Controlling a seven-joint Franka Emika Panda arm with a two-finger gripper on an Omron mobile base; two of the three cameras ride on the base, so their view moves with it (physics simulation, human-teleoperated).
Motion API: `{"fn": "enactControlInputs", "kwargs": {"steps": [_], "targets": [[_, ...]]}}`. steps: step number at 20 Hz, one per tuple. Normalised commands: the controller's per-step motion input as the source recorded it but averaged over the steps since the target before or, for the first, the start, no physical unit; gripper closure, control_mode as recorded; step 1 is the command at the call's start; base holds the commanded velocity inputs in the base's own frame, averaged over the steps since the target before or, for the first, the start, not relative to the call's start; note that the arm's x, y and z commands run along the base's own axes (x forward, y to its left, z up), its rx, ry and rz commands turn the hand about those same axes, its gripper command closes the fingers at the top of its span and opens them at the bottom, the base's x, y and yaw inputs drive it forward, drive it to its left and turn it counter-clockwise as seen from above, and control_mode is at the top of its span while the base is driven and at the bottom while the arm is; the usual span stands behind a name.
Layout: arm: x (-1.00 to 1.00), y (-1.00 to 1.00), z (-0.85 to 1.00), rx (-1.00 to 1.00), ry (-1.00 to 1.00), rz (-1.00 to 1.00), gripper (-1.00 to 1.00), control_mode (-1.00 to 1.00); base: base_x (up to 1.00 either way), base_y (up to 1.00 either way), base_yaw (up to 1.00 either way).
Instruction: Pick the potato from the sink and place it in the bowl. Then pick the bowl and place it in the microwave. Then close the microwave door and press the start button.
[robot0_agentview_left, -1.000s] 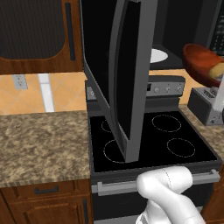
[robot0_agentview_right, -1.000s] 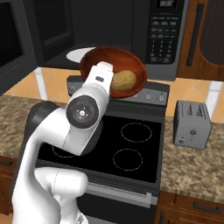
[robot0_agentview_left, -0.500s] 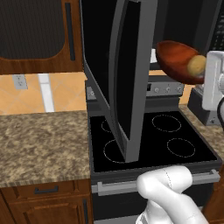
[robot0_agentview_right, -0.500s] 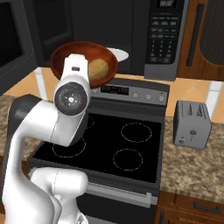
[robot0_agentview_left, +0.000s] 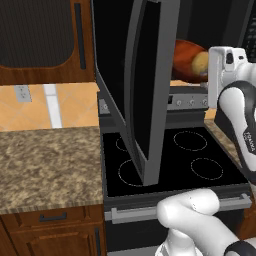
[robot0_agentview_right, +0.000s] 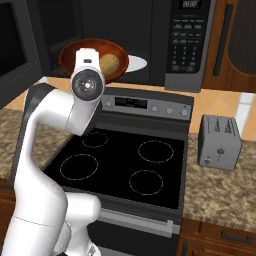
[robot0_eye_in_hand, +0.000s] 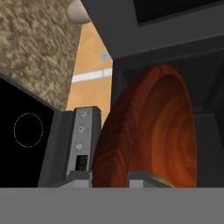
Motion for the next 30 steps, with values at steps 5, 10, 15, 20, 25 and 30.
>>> {"fn": "enactControlInputs", "kwargs": {"steps": [5,10,15,20,25,30], "targets": [[0.63,0.0,0.23,-0.1,0.0,0.0,1.0,-1.0,0.0,0.0,0.0],[0.54,0.0,0.03,-0.1,0.03,0.0,1.0,-1.0,0.0,0.0,0.0],[0.46,0.02,0.0,-0.09,0.01,0.0,1.0,-1.0,0.0,0.0,0.0],[0.34,0.03,-0.04,-0.05,0.0,0.0,1.0,-1.0,0.0,0.0,0.0],[0.3,0.06,-0.14,-0.04,0.0,0.0,1.0,-1.0,0.0,0.0,0.0],[0.33,0.05,-0.18,-0.03,0.0,0.01,1.0,-1.0,0.0,0.0,0.0]]}}
